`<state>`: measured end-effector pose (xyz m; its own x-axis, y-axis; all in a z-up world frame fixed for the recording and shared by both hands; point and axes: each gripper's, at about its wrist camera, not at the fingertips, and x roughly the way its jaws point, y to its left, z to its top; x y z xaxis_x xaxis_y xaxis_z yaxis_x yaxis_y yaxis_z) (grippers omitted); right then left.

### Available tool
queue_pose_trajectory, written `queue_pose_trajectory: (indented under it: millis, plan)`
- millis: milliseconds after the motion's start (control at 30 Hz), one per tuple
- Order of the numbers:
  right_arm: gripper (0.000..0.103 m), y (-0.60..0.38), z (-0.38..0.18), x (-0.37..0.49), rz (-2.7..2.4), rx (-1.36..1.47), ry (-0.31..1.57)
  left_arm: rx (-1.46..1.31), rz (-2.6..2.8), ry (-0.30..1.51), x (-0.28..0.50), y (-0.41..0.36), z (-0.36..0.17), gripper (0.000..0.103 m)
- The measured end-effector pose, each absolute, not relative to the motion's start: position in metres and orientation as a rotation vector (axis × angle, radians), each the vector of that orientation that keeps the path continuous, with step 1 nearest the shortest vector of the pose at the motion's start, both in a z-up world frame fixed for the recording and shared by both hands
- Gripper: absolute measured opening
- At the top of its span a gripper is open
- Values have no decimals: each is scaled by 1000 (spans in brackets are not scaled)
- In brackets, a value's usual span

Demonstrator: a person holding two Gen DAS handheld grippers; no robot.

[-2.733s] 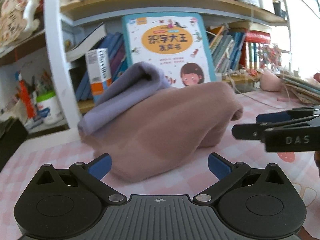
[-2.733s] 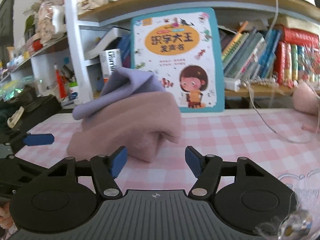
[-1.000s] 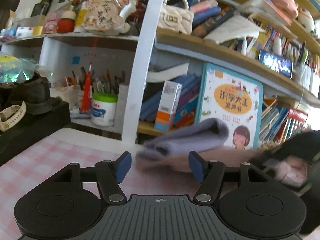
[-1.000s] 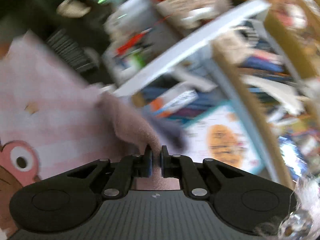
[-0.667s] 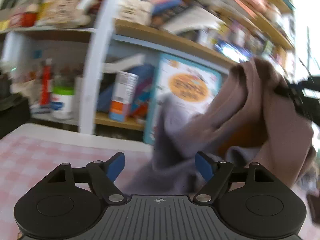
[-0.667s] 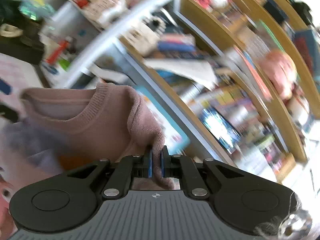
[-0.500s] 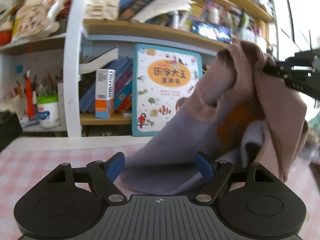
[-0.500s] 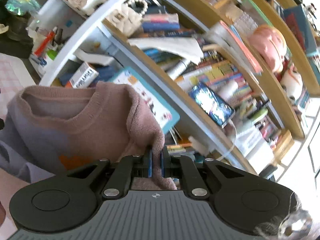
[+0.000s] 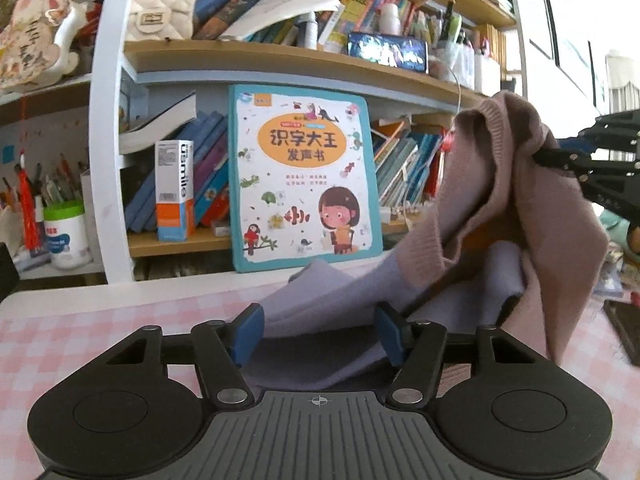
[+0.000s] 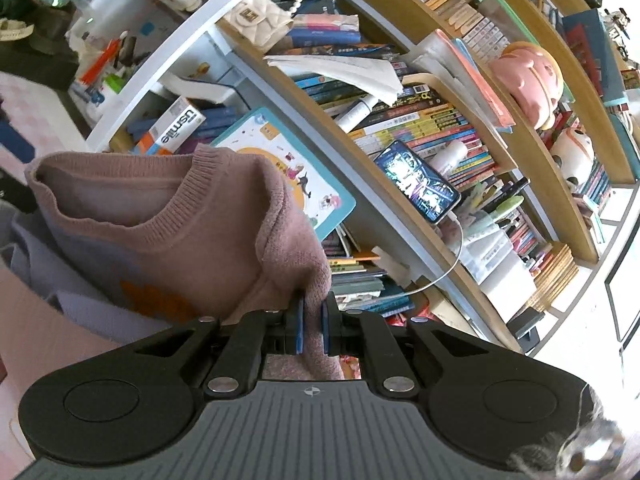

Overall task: Fold clothes
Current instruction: 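Lift the sweater with both grippers and shake it open in the air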

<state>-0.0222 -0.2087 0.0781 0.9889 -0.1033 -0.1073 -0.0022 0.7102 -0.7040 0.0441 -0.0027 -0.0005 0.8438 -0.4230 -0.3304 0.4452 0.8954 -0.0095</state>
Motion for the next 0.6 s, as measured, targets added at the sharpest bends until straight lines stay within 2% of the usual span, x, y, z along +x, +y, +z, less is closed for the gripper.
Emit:
queue_pose_trajectory:
  millis: [100, 400, 433, 467, 500, 533, 600]
  plan:
    - [8, -211, 74, -25, -61, -784, 153, 82, -447, 353, 49, -5, -5, 52]
    - [8, -223, 62, -39, -93, -750, 189, 126, -406, 280, 48, -11, -5, 52]
    - [8, -224, 61, -40, -89, -743, 192, 123, -413, 304, 52, -13, -8, 48]
    - [9, -224, 61, -41, -85, -734, 195, 120, -423, 331, 56, -13, -11, 38]
    - [9, -224, 60, -42, -80, -724, 199, 111, -437, 359, 58, -12, -13, 12]
    - [9, -222, 60, -44, -76, -717, 198, 89, -453, 366, 58, -8, -11, 7]
    - [8, -220, 58, -48, -69, -704, 198, 49, -480, 368, 55, -1, -7, 5]
